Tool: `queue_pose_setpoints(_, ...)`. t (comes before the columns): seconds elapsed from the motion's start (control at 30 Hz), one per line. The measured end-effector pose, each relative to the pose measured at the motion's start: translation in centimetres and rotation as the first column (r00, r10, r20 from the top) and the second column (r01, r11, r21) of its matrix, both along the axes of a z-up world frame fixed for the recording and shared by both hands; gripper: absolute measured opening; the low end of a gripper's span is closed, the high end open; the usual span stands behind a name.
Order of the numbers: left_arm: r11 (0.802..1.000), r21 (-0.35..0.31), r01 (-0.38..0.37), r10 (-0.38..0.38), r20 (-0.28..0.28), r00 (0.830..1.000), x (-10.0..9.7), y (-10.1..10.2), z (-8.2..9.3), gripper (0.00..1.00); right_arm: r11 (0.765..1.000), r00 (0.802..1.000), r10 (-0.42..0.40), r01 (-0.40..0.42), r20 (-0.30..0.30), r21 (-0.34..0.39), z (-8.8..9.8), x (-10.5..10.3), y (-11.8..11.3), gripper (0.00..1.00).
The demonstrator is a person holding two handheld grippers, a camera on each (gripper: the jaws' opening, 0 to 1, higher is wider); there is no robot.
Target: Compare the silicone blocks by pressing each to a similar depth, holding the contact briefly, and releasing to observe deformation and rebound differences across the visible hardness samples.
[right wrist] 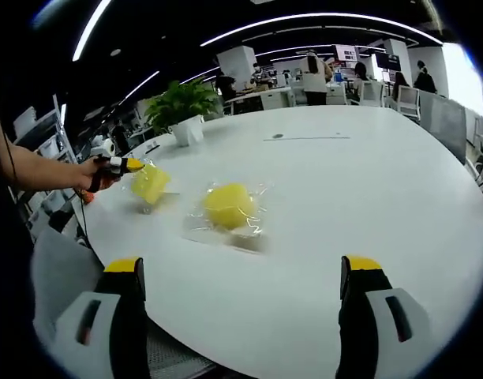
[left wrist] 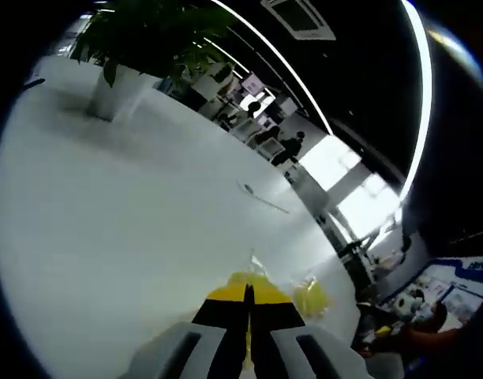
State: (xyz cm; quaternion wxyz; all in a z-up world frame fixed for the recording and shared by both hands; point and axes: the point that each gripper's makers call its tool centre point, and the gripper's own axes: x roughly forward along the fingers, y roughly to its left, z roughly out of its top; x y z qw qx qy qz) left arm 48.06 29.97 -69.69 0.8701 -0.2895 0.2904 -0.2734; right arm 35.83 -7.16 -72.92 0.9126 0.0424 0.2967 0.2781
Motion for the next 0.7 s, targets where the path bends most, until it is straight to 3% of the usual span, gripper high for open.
queue_pose_setpoints(0.1, 1.000, -0.001, -0.004, 0.004, 0.039, 0.999, 0.1, -0.2, 1.3, 0.00, 1.000, 1.000, 0.003, -0.003, 0.018, -0.001, 0.5, 0.0, 0.0, 0.96)
queue_pose_setpoints(0.27, 0.993, 0.119, -0.012, -0.004, 0.131, 0.991, 0.6, 0.1, 3.0, 0.00, 1.000, 1.000, 0.007, -0.007, 0.023, -0.002, 1.0, -0.1, 0.0, 0.96)
queue_pose_setpoints(0.4, 0.993, 0.114, -0.036, 0.013, 0.191, 0.981, 1.0, 0.3, 5.5, 0.00, 1.000, 0.999, 0.009, -0.009, 0.043, 0.012, 1.9, 0.1, 0.0, 0.96)
queue_pose_setpoints(0.7, 0.995, 0.099, -0.013, -0.010, 0.235, 0.972, 0.6, 0.1, 8.7, 0.00, 1.000, 0.997, 0.013, -0.015, 0.073, 0.026, 3.6, 0.6, -0.2, 0.96)
